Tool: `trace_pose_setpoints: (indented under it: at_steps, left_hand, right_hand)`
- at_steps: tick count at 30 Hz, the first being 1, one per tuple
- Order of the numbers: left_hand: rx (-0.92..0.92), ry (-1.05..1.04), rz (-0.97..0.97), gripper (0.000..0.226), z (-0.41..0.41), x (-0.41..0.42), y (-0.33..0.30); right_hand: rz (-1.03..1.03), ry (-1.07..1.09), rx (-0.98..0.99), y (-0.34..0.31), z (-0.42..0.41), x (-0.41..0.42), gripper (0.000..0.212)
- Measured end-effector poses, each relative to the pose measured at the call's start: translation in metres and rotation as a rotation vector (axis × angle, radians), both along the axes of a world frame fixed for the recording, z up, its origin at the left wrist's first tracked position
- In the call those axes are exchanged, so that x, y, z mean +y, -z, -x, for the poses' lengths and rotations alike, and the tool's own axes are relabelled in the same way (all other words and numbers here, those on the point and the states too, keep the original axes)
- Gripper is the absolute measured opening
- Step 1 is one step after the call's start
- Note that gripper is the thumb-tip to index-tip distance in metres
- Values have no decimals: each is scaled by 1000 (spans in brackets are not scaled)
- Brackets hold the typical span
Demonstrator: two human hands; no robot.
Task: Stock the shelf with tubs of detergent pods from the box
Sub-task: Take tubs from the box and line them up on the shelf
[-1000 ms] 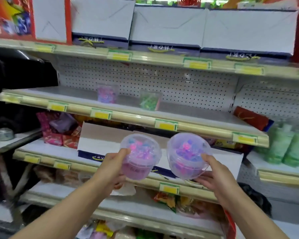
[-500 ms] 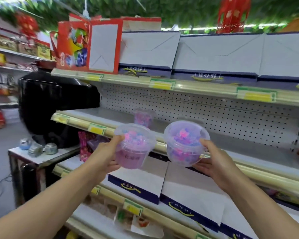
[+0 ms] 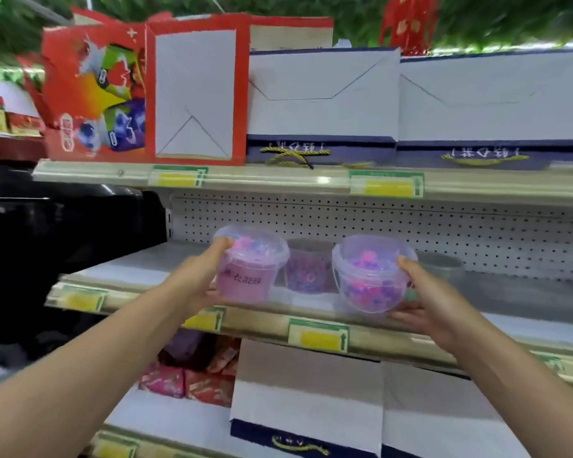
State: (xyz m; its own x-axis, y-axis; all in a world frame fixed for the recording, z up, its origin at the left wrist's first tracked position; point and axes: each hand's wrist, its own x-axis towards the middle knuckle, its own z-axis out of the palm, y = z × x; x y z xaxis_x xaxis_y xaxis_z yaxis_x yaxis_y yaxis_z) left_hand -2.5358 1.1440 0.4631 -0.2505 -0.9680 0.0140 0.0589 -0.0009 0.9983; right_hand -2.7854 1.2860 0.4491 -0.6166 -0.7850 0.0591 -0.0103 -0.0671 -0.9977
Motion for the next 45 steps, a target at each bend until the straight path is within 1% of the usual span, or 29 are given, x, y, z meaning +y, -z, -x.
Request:
trace_pose_setpoints:
  at_steps: [3, 7, 10, 11, 18, 22, 26, 28, 29, 31, 33, 34, 35, 37, 38, 39, 41, 43, 45]
  left_hand:
    - [-30, 38, -11, 40, 0, -38, -7]
    - [-53, 51, -23, 23, 7, -70, -7]
    - [-56, 92, -62, 24, 10, -87, -4]
    - [-62, 97, -71, 25, 10, -91, -2]
    - [-74, 57, -110, 26, 10, -116, 1]
    - [-55, 10, -116, 30, 8, -128, 5]
    - [-60, -2, -125, 35, 13, -135, 7]
    - [-113, -16, -89, 39, 17, -138, 8]
    - [-161, -22, -64, 43, 18, -141, 10]
    - [-293, -32, 12, 54, 15, -141, 13]
    - [-509, -67, 125, 73, 10, -145, 19]
    - [-607, -83, 181, 81, 7, -147, 22]
    - [-671, -97, 230, 85, 6, -146, 25]
    - [-722, -157, 324, 87, 4, -142, 29]
    - [-741, -204, 385, 86, 4, -139, 30]
    - [-771, -242, 467, 81, 5, -139, 33]
    - [-868, -291, 657, 60, 8, -135, 34]
    - [-939, -305, 760, 48, 10, -135, 33]
    - [-971, -312, 795, 47, 12, -137, 32]
  right_hand:
    - [-2, 96, -6, -4, -5, -19, 31]
    - [-36, 186, -27, -5, -7, -41, 37]
    - [-99, 190, -37, -6, -9, -54, 51]
    - [-117, 182, -39, -5, -10, -57, 53]
    - [-159, 121, -14, -6, -22, -84, 42]
    - [-112, 149, -48, -6, -26, -96, 35]
    - [-154, 213, -5, -4, -17, -93, 40]
    - [-238, 198, 108, -4, -13, -90, 45]
    - [-298, 197, 202, -4, -11, -89, 50]
    - [-446, 223, 473, -4, -11, -87, 56]
    - [-557, 289, 786, 1, -16, -82, 54]
    - [-576, 338, 911, 5, -19, -81, 52]
    - [-582, 400, 1009, 8, -24, -78, 55]
    - [-571, 512, 1216, 17, -33, -77, 71]
    - [-534, 542, 1341, 21, -35, -78, 74]
    - [-493, 550, 1462, 24, -36, -81, 71]
    - [-394, 628, 1619, 30, -32, -91, 56]
    - [-364, 667, 1676, 29, -26, -100, 45]
    - [-392, 690, 1665, 25, -22, -110, 39]
